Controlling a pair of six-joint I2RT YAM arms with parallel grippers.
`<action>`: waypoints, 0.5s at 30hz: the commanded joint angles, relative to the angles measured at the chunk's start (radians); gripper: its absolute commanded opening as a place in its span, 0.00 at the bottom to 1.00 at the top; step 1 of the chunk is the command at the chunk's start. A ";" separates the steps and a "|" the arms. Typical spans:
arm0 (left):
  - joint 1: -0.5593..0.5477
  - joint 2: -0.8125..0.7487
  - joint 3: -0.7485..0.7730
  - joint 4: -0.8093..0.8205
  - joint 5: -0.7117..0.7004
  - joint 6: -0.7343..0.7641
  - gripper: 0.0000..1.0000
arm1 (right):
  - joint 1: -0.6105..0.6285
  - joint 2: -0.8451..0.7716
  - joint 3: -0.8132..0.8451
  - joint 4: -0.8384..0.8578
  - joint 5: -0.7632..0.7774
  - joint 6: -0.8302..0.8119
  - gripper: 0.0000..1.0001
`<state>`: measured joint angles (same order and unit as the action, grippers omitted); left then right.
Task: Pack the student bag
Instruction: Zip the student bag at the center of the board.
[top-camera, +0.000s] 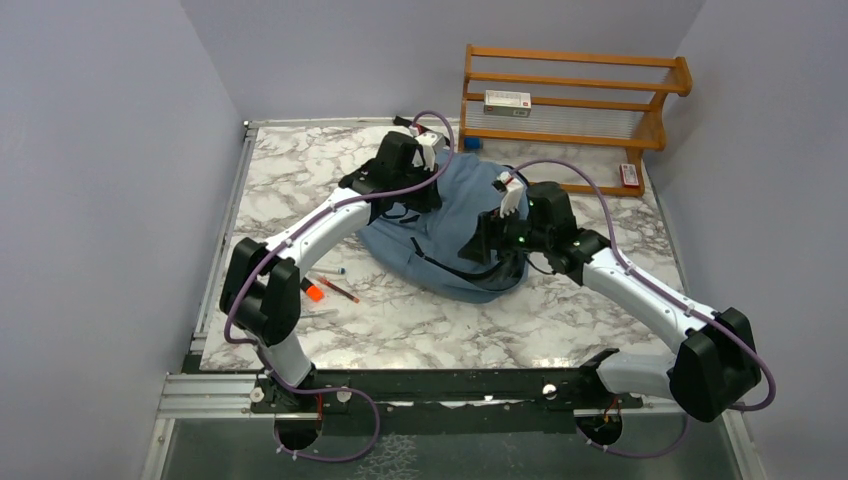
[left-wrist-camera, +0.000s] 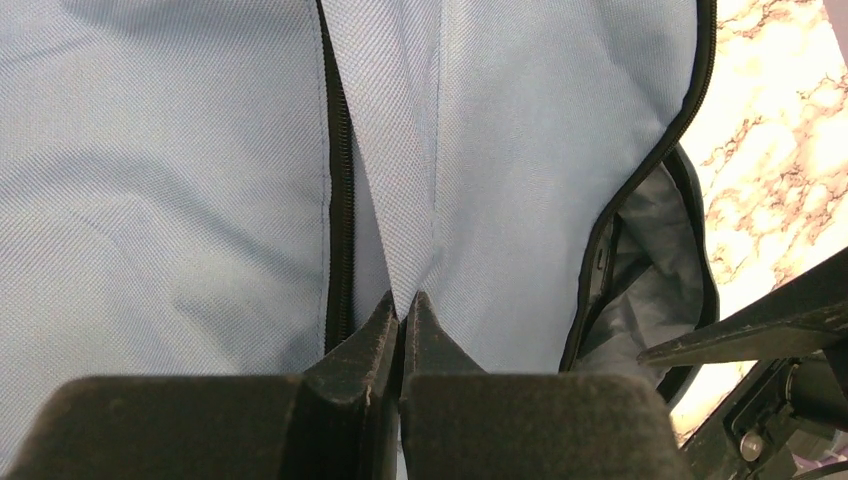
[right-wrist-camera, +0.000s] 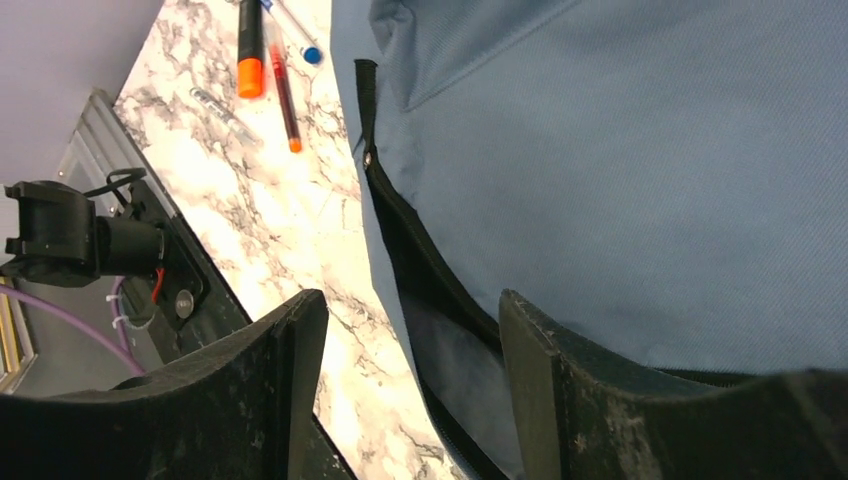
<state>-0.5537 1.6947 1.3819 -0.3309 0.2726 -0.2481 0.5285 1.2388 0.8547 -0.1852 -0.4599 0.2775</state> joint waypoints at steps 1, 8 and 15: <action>0.005 -0.026 0.045 0.043 0.038 -0.002 0.00 | 0.022 0.004 -0.002 0.095 -0.038 -0.024 0.66; 0.010 0.004 0.072 0.018 0.047 -0.025 0.00 | 0.110 0.035 -0.017 0.252 0.052 -0.053 0.62; 0.021 0.021 0.080 0.018 0.064 -0.060 0.00 | 0.219 0.096 -0.074 0.474 0.197 -0.089 0.60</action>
<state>-0.5430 1.7100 1.4128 -0.3622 0.2958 -0.2722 0.7010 1.2953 0.8085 0.1135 -0.3801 0.2295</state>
